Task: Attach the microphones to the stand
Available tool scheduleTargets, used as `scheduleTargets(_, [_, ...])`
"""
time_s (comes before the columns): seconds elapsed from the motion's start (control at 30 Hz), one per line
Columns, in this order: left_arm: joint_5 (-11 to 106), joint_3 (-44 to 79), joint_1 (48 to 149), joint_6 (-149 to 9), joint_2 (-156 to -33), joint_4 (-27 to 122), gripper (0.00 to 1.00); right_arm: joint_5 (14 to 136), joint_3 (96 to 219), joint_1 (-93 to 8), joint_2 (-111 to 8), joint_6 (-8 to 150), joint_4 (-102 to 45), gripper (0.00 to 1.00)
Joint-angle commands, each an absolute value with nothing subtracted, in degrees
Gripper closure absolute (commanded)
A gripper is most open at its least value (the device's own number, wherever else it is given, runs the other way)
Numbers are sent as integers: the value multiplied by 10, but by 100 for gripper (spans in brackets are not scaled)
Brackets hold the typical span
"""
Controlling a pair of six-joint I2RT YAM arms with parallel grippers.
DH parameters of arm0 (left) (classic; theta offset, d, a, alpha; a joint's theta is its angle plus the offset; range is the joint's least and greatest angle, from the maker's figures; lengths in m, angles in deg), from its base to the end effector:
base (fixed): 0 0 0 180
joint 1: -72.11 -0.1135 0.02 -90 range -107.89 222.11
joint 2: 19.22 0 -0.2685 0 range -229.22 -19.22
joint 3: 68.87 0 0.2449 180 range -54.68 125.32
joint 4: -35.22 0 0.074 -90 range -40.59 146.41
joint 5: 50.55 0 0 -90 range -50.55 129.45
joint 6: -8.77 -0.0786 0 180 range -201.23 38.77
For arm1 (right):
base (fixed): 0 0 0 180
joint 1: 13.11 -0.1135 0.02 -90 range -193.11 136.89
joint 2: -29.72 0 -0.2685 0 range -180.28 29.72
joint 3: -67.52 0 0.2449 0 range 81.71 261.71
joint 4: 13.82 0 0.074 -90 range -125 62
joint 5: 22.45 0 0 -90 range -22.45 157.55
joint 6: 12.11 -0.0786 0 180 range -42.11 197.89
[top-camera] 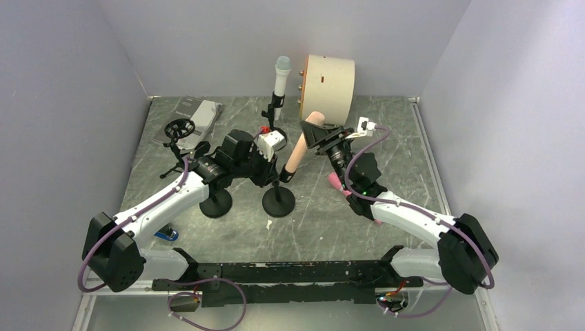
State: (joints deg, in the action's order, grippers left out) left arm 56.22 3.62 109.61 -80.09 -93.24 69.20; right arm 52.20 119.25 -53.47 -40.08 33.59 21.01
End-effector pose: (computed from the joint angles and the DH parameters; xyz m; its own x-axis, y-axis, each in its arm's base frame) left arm 0.2340 -0.2082 0.2784 -0.4760 0.3413 -0.8105 0.7599 0.6235 -0.1838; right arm 0.2448 0.1807 0.3327 -0.1440 0.7615 -0.6320 -0.4622 0.5130 0.7234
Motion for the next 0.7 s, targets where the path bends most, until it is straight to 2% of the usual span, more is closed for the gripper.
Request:
scheduleTargets(0.0, [539, 23, 1097, -793, -949, 697, 98, 715, 1154, -559, -451, 397, 235, 100])
scheduleTargets(0.2, [539, 25, 1097, -792, -949, 699, 98, 733, 1121, -559, -496, 354, 305, 100])
scheduleTargets(0.67, [541, 19, 1097, -785, -951, 688, 97, 649, 1070, -618, -596, 341, 429, 100])
